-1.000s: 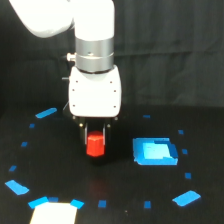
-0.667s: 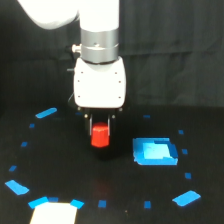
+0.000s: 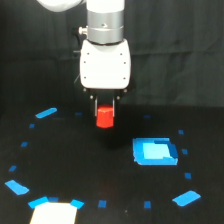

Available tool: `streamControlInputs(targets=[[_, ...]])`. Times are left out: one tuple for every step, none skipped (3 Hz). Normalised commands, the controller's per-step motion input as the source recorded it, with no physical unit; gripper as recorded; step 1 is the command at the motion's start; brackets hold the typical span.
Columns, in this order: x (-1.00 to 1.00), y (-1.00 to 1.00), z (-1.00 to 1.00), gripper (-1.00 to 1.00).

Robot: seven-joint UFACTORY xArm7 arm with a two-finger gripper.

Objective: Pick up the red object from the table

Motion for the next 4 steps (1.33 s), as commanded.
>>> streamControlInputs(targets=[[-0.45, -0.37, 1.00, -1.00], [0.07, -0.55, 1.00, -1.00], [-0.63, -0.11, 0.20, -1.00], [-0.20, -0.49, 0.45, -1.00]])
